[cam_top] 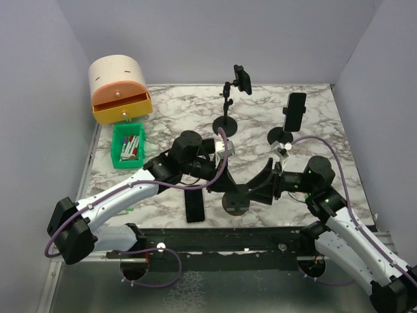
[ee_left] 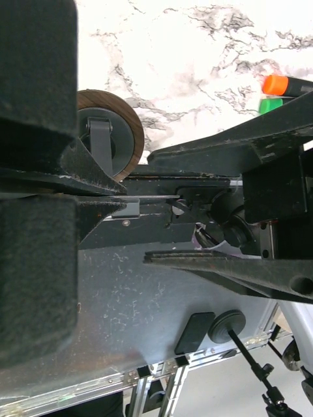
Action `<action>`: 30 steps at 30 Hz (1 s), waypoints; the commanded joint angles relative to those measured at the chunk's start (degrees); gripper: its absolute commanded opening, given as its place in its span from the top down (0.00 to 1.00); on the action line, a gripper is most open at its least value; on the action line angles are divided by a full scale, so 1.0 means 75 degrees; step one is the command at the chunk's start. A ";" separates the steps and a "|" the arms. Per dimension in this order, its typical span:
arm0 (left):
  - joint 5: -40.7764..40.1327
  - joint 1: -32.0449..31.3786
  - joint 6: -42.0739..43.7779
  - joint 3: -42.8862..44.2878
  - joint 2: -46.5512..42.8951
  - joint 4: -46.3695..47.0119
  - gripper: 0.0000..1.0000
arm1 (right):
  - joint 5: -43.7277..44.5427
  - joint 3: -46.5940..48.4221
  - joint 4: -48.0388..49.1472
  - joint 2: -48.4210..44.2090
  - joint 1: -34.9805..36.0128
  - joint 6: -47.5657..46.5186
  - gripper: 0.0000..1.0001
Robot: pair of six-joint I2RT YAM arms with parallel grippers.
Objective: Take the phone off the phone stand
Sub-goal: Place the phone stand at the center of the board.
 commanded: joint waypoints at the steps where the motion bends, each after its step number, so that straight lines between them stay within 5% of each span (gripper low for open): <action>1: 0.0347 -0.0015 -0.0138 0.0329 -0.0060 0.0444 1.00 | 0.0357 0.0264 -0.0316 0.0102 0.0137 -0.0530 0.37; 11: 0.0313 -0.0033 -0.0101 0.0318 -0.0090 0.0344 1.00 | 0.0178 0.0226 0.0119 0.0662 0.0285 -0.0451 0.75; 14: 0.0273 -0.0027 -0.0105 0.0316 -0.0102 0.0344 1.00 | 0.0152 0.0209 0.0144 0.0601 0.0325 -0.0440 0.98; 17: -0.0114 -0.0030 -0.0094 0.0367 -0.0107 0.0286 0.97 | 0.0293 0.0222 0.0034 0.0420 0.0330 -0.0481 1.00; 19: -0.0405 -0.0027 0.0080 0.0415 -0.0130 0.0064 0.57 | 0.0535 0.0244 0.0004 0.0189 0.0330 -0.0450 1.00; 22: -0.1230 -0.0026 0.0132 0.0366 -0.0370 -0.0048 0.38 | 0.1021 0.0417 -0.0163 -0.0243 0.0327 -0.0461 1.00; 24: -0.1907 -0.0025 0.0055 0.0247 -0.0634 -0.0027 0.04 | 0.1424 0.0630 -0.0503 -0.0421 0.0329 -0.0603 1.00; 30: -0.4147 -0.0006 -0.0047 -0.0429 -0.1734 0.0334 0.01 | 0.3482 0.1223 -0.1923 -0.0792 0.0330 -0.1132 1.00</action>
